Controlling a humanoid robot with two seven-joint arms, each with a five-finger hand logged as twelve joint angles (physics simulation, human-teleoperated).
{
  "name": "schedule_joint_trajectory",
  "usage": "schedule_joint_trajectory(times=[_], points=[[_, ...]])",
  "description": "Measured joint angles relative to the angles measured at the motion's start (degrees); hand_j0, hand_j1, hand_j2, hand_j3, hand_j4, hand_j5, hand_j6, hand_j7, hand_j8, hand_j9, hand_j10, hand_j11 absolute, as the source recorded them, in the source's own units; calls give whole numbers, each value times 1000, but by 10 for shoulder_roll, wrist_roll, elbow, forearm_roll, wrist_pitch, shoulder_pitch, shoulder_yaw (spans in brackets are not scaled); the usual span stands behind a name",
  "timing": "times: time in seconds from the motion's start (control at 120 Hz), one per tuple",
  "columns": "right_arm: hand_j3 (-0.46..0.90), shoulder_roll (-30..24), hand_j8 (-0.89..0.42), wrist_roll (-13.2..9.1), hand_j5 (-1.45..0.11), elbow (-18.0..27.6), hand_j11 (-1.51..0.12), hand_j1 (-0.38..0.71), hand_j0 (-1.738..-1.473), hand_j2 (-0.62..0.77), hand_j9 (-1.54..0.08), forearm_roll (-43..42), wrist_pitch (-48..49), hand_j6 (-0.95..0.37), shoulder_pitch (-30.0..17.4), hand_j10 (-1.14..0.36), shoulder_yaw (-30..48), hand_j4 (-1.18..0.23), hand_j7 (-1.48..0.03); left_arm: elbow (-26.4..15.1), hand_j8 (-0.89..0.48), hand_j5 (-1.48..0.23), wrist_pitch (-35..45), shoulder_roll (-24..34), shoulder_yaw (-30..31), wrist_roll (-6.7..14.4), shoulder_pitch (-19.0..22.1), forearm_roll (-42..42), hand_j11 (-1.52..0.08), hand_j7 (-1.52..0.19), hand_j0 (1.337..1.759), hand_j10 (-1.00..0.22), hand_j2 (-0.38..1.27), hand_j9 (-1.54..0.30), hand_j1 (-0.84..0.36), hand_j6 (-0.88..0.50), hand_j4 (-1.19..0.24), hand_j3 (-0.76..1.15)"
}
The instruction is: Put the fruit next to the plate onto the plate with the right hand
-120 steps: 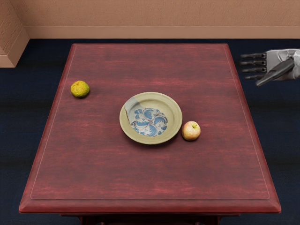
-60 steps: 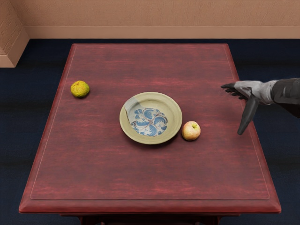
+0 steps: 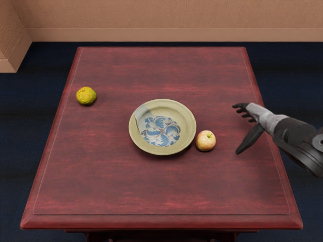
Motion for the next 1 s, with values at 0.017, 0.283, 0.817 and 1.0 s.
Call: schedule_joint_trajectory(times=[0.017,0.283,0.817,1.0], points=[[0,0,-160,0,-204,1,-203,-163,-1658,-29,-203,-2,-1,-161,-2,-159,0,-159,-203,0,0,0,0,0,0,0,0,0,0,0,1658,0,0,0,349,-1,0,0],[0,20,-230,0,-295,8,-295,-79,-1658,-43,-295,-20,-1,-231,-4,-229,4,-229,-295,0,-1,0,0,0,1,0,1,0,0,0,1658,0,0,0,349,-1,-1,0],[0,81,-252,0,-324,9,-323,-52,-1658,-47,-324,-174,-90,-252,-91,-251,3,-251,-323,0,-1,0,0,0,1,0,2,0,0,0,1658,0,0,0,349,-1,0,0],[0,85,-253,0,-326,9,-326,-50,-1658,-47,-326,-183,-95,-254,-95,-253,4,-253,-326,0,-1,0,0,0,1,0,2,0,0,0,1658,0,0,0,349,-1,-1,0]])
